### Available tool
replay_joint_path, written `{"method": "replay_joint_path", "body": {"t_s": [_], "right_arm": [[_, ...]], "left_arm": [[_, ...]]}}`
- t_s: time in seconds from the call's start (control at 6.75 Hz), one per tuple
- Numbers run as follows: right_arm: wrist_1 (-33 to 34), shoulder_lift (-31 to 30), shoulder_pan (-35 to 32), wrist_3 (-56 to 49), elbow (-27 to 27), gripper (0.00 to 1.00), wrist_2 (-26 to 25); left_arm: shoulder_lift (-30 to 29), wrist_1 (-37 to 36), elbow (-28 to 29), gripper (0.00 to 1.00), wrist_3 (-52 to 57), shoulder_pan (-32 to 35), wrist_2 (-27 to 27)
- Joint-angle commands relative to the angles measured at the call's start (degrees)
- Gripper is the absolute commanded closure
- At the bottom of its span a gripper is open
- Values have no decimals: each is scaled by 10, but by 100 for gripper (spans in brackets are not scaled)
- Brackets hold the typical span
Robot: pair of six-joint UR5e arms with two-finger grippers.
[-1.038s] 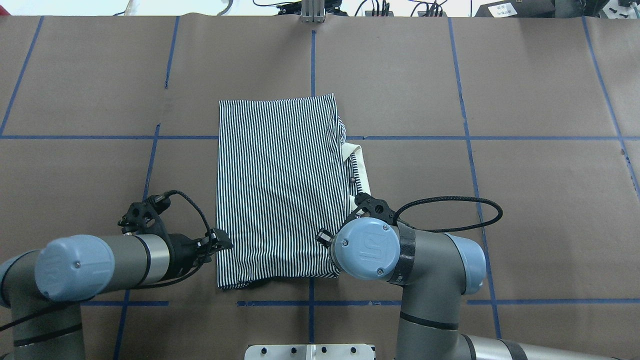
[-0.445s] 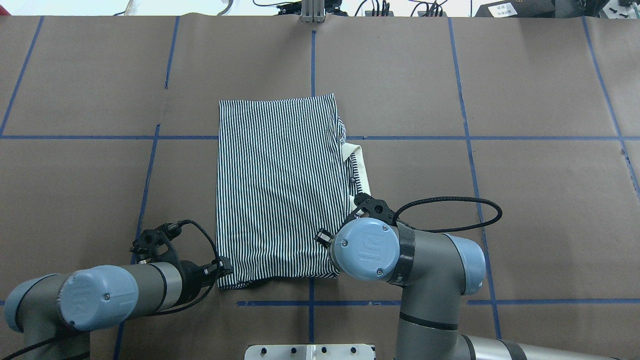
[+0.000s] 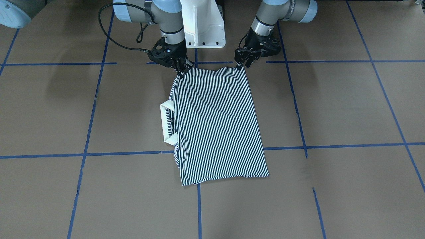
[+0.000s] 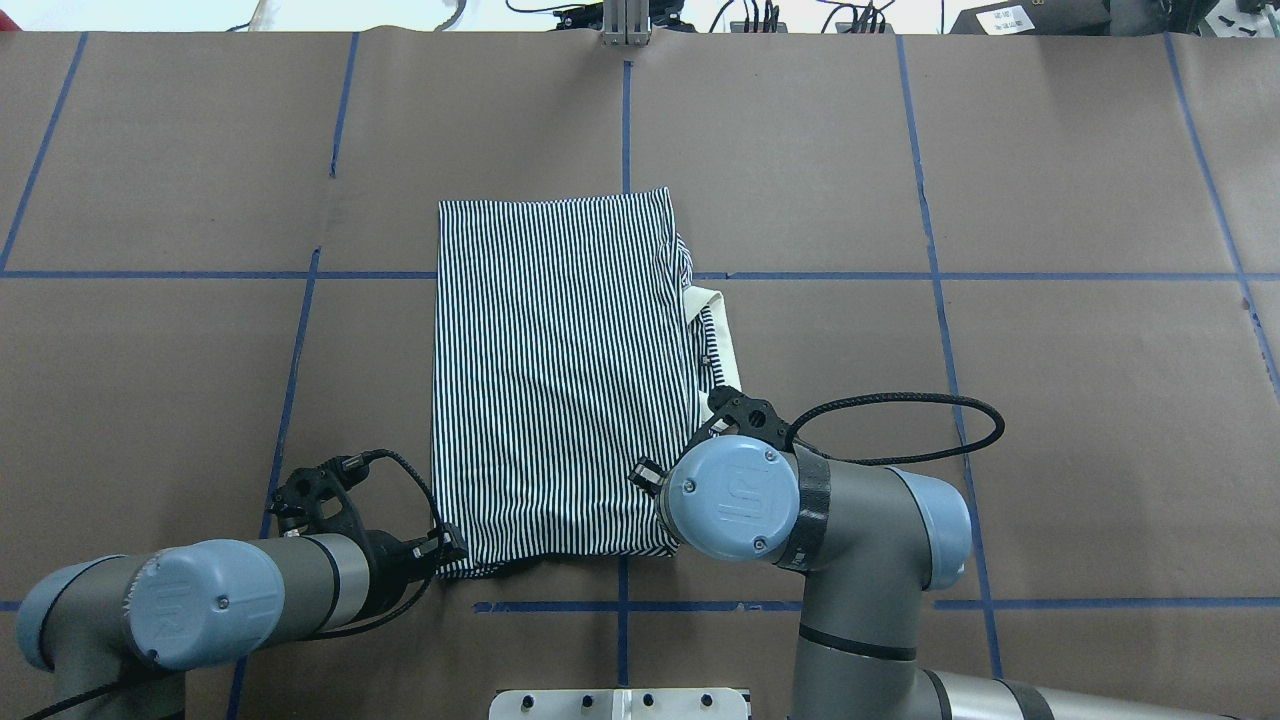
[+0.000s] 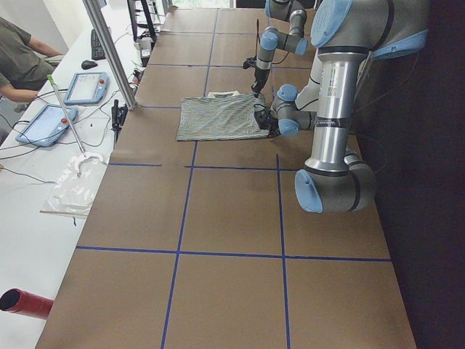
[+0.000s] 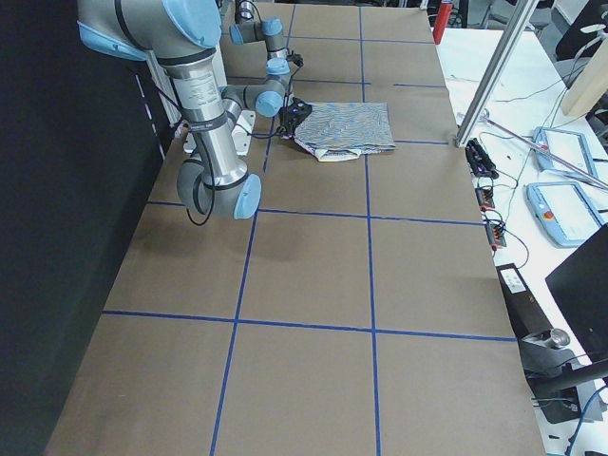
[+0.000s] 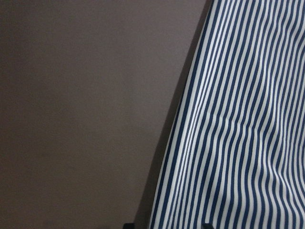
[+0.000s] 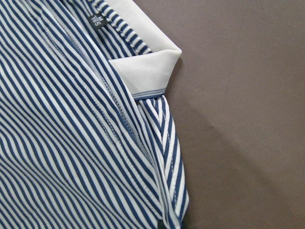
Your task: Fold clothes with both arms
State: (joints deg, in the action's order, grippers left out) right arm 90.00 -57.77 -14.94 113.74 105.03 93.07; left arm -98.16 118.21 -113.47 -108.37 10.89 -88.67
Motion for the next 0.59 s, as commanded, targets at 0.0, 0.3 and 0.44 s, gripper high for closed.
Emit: {"method": "replay_joint_path", "body": {"t_s": [0.0, 0.3, 0.44], "right_arm": [[0, -1, 0, 0, 0, 100, 0], [0, -1, 0, -1, 0, 100, 0], [0, -1, 0, -2, 1, 100, 0]], "left_arm": [[-5, 0, 9, 51, 0, -10, 0], [-7, -4, 13, 93, -1, -10, 0], [-9, -13, 9, 100, 0, -10, 1]]}}
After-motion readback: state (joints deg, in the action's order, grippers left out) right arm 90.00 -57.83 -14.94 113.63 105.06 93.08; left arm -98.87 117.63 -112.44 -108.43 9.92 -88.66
